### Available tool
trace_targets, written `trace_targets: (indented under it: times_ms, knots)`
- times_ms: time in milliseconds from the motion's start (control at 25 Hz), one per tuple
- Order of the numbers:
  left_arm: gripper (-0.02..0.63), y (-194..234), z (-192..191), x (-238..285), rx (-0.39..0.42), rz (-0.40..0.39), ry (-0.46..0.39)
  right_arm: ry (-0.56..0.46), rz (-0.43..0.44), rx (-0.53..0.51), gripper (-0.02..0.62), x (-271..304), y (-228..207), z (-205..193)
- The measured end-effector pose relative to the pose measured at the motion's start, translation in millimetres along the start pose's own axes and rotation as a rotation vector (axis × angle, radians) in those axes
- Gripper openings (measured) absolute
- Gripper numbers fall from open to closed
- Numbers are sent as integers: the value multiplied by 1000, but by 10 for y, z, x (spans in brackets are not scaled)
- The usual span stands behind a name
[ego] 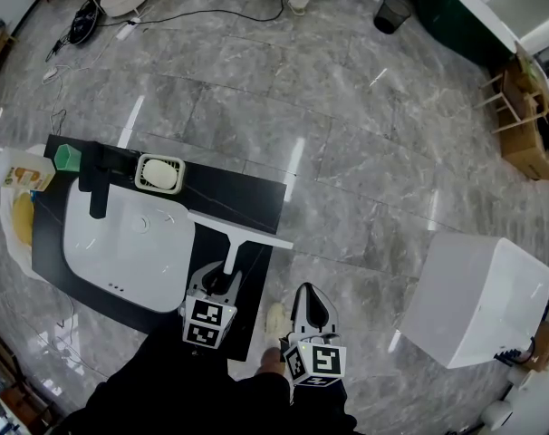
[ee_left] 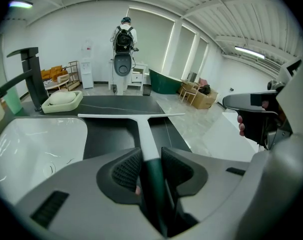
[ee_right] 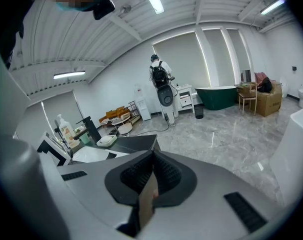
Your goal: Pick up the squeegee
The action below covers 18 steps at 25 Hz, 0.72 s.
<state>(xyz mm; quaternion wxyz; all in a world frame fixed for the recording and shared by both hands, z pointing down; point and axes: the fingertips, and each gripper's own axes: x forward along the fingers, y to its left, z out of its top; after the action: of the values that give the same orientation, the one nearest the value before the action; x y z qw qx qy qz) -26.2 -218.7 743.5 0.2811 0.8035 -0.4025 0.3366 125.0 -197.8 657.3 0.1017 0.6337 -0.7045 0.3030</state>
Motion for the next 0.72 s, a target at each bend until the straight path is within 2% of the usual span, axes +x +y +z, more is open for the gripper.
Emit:
trace_targets:
  times_ms: [200,440,720]
  knots:
    - [130,0,8,16,-13,9,1,2,-3,4,15,14,-45,3]
    - [110,72,21,13,-84,27,-15,3,0,6,15,15,-72,8]
    - [107,84,29,7,-95,45,-21,3,-1,3,15,-19,-95,22]
